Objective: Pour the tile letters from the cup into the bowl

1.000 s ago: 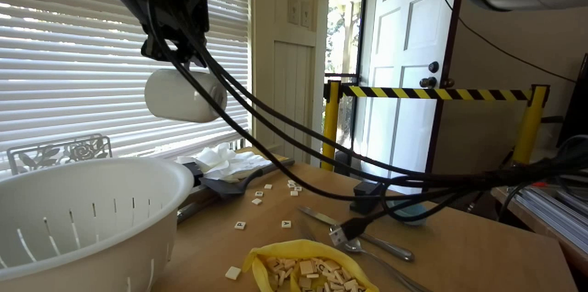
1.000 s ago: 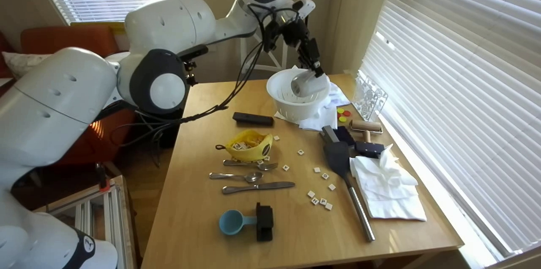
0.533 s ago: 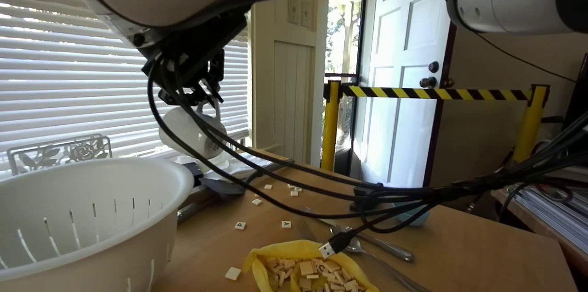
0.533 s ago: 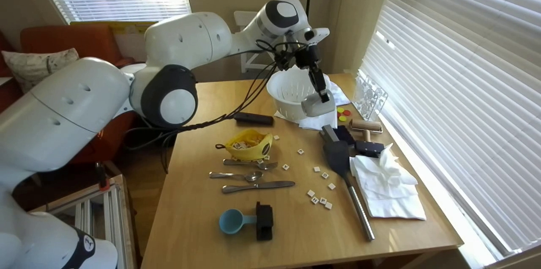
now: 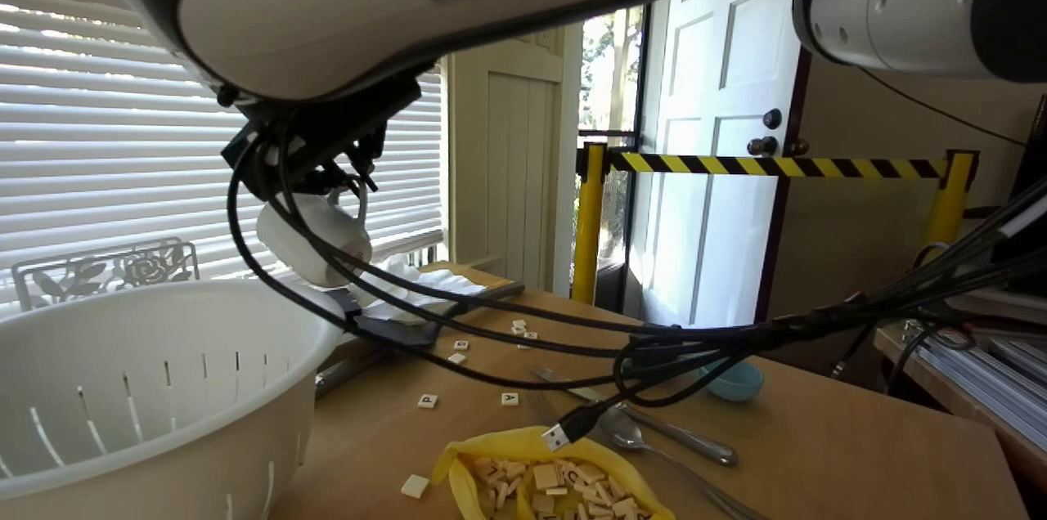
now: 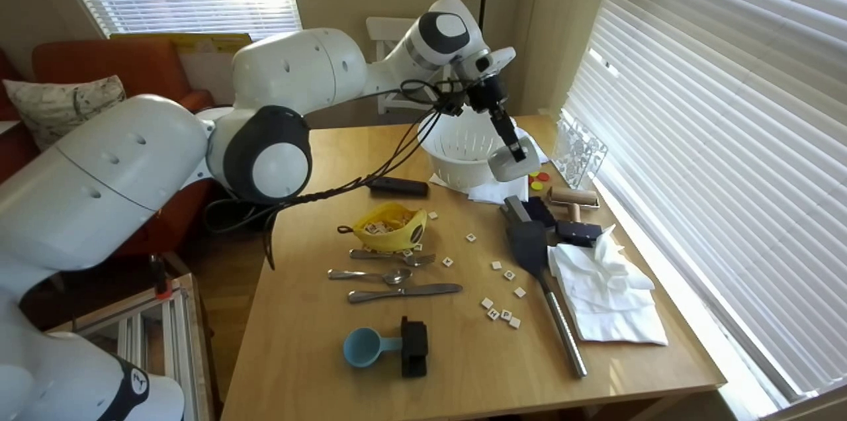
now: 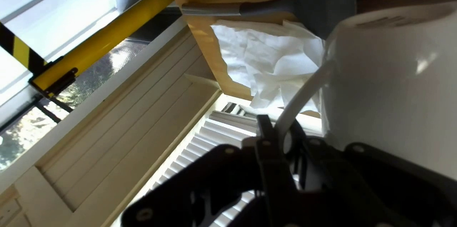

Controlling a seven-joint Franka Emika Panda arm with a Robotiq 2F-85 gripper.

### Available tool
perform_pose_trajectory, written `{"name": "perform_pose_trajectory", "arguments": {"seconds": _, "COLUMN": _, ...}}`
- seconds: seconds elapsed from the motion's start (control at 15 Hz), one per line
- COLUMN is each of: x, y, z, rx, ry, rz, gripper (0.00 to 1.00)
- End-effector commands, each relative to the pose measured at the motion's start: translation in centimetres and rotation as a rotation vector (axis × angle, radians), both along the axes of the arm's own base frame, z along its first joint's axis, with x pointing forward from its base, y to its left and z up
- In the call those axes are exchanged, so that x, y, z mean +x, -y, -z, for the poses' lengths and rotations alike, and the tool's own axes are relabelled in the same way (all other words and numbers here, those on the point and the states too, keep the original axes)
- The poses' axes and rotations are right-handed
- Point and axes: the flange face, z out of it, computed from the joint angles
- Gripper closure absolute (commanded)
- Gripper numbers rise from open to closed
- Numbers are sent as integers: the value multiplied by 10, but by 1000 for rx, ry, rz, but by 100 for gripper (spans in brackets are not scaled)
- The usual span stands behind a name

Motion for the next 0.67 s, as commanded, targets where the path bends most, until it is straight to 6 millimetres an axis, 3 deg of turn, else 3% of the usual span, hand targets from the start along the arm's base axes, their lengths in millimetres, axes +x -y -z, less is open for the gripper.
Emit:
{"name": "perform_pose_trajectory", "arguments": {"seconds": 0.0, "x": 11, "y": 14, "z": 29, "rx": 54, "ry": 158, "rz": 89, "gripper": 97}}
{"name": "perform_pose_trajectory", "arguments": {"seconds": 0.33, "x": 12, "y": 29, "z": 66, "rx": 103, "ry": 307, "rz": 259, "gripper": 97}}
{"name": "perform_pose_trajectory", "arguments": {"seconds": 0.6, "x": 19, "y": 24, "z": 74, "rx": 85, "ry": 470, "rz": 270, "gripper": 97}}
